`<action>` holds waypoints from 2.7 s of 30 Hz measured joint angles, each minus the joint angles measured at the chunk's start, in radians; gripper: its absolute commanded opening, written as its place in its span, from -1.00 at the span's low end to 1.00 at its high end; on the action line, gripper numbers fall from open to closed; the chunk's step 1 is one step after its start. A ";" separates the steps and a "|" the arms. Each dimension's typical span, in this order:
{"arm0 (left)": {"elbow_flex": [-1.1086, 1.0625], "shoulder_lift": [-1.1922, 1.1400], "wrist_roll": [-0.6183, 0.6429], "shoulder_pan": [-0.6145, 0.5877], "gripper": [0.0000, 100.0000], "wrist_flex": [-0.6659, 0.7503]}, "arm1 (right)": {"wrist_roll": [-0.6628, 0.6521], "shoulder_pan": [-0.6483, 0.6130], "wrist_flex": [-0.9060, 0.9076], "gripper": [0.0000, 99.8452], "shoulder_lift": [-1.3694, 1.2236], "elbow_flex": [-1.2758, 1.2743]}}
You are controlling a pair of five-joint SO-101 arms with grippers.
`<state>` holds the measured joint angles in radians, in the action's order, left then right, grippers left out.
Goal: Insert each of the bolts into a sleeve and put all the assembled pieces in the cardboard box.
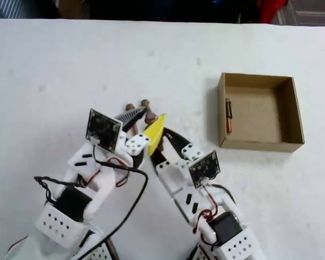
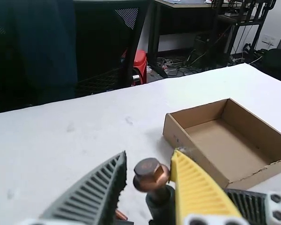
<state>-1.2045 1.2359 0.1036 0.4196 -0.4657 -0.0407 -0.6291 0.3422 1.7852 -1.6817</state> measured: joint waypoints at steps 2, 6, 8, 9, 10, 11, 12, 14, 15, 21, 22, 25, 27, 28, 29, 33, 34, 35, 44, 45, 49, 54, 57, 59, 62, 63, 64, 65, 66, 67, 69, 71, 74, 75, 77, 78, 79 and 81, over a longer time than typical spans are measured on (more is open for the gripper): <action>0.000 0.000 0.000 0.003 -0.65 0.000 | 0.000 0.000 0.000 -0.97 0.000 0.000; 0.005 0.000 -0.002 0.028 -0.65 0.000 | 0.000 0.002 0.002 -0.97 -0.002 0.000; 0.031 0.000 -0.002 0.032 -0.65 0.000 | 0.000 0.002 0.002 -0.97 0.000 0.000; 0.044 0.000 -0.002 0.034 -0.65 0.000 | 0.000 0.002 0.002 -0.97 -0.002 0.000; 0.058 0.000 -0.002 0.034 -0.65 0.000 | 0.000 0.002 0.002 -0.97 -0.002 0.000; 0.066 0.000 -0.002 0.034 -0.65 0.000 | 0.000 0.002 0.002 -0.97 -0.002 0.000; 0.071 0.000 -0.002 0.034 -0.65 0.000 | 0.000 0.002 0.002 -0.97 -0.002 0.000; 0.075 0.000 -0.002 0.034 -0.65 0.000 | 0.000 0.002 0.002 -0.97 -0.002 0.000; 0.077 0.000 -0.002 0.034 -0.65 0.000 | 0.000 0.002 0.002 -0.97 -0.002 0.000; 0.114 0.000 -0.002 -0.071 -0.66 0.000 | 0.000 0.071 0.002 -0.97 -0.002 0.000; 0.120 0.000 -0.002 -0.104 -0.67 0.000 | 0.000 0.089 0.002 -0.97 -0.002 0.000; 0.121 0.000 -0.002 -0.195 -0.84 0.000 | 0.000 0.130 0.002 -0.97 -0.002 0.000; 0.121 0.000 -0.002 -0.245 -0.98 -0.021 | 0.000 0.141 0.002 -0.97 -0.002 0.000; 0.121 0.000 -0.002 -0.270 -0.94 -0.032 | 0.000 0.147 0.002 -0.97 -0.002 0.000; 0.121 0.003 -0.002 -0.288 -0.90 -0.043 | 0.000 0.153 0.002 -0.97 -0.002 0.000; 0.121 0.063 -0.002 -0.334 -0.89 -0.121 | 0.000 0.184 0.002 -0.97 -0.002 0.000; 0.121 0.086 -0.002 -0.347 -0.89 -0.155 | 0.000 0.195 0.012 -0.97 -0.002 0.000; 0.121 0.114 -0.002 -0.351 -0.89 -0.190 | 0.000 0.206 0.032 -0.97 -0.002 0.000; 0.097 0.348 -0.074 -0.402 -0.89 -0.393 | -0.049 0.269 0.334 -0.97 0.000 0.143; 0.075 0.358 -0.107 -0.400 -0.89 -0.393 | -0.063 0.281 0.359 -0.97 0.000 0.163; -0.031 0.388 -0.169 -0.428 -0.89 -0.393 | -0.081 0.334 0.440 -0.97 0.000 0.247; -0.135 0.465 -0.180 -0.448 -0.89 -0.393 | -0.132 0.382 0.562 -0.97 -0.029 0.405; -0.198 0.528 -0.180 -0.471 -0.89 -0.393 | -0.160 0.404 0.603 -0.97 -0.120 0.502; -0.232 0.565 -0.180 -0.488 -0.89 -0.393 | -0.164 0.420 0.603 -0.97 -0.209 0.559; -0.265 0.580 -0.180 -0.506 -0.89 -0.393 | -0.169 0.465 0.603 -0.97 -0.361 0.632; -0.272 0.580 -0.180 -0.509 -0.89 -0.393 | -0.169 0.480 0.601 -0.97 -0.410 0.655; -0.276 0.580 -0.180 -0.514 -0.89 -0.393 | -0.178 0.502 0.597 -0.97 -0.463 0.680; -0.284 0.580 -0.180 -0.519 -0.89 -0.393 | -0.189 0.525 0.592 -0.97 -0.514 0.703; -0.296 0.580 -0.180 -0.520 -0.89 -0.393 | -0.206 0.551 0.591 -0.97 -0.569 0.730; -0.313 0.580 -0.180 -0.520 -0.89 -0.393 | -0.221 0.572 0.591 -0.97 -0.623 0.756; -0.342 0.580 -0.180 -0.520 -0.89 -0.393 | -0.239 0.605 0.571 -0.97 -0.732 0.802; -0.358 0.580 -0.180 -0.520 -0.89 -0.393 | -0.249 0.634 0.540 -0.97 -0.832 0.836; -0.396 0.580 -0.183 -0.520 -0.89 -0.393 | -0.252 0.678 0.496 -0.96 -0.968 0.876; -0.408 0.580 -0.183 -0.519 -0.89 -0.393 | -0.255 0.690 0.483 -0.96 -1.010 0.890; -0.433 0.580 -0.183 -0.519 -0.89 -0.391 | -0.256 0.706 0.463 -0.96 -1.092 0.919; -0.446 0.580 -0.183 -0.519 -0.89 -0.391 | -0.256 0.710 0.454 -0.96 -1.132 0.936; -0.454 0.580 -0.183 -0.519 -0.89 -0.387 | -0.258 0.717 0.448 -0.96 -1.174 0.957; -0.463 0.580 -0.183 -0.519 -0.89 -0.376 | -0.258 0.729 0.443 -0.96 -1.264 1.008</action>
<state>-1.6678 1.8159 -0.0790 -0.0990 -0.8416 -0.2984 0.0997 0.7856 0.5209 -0.6736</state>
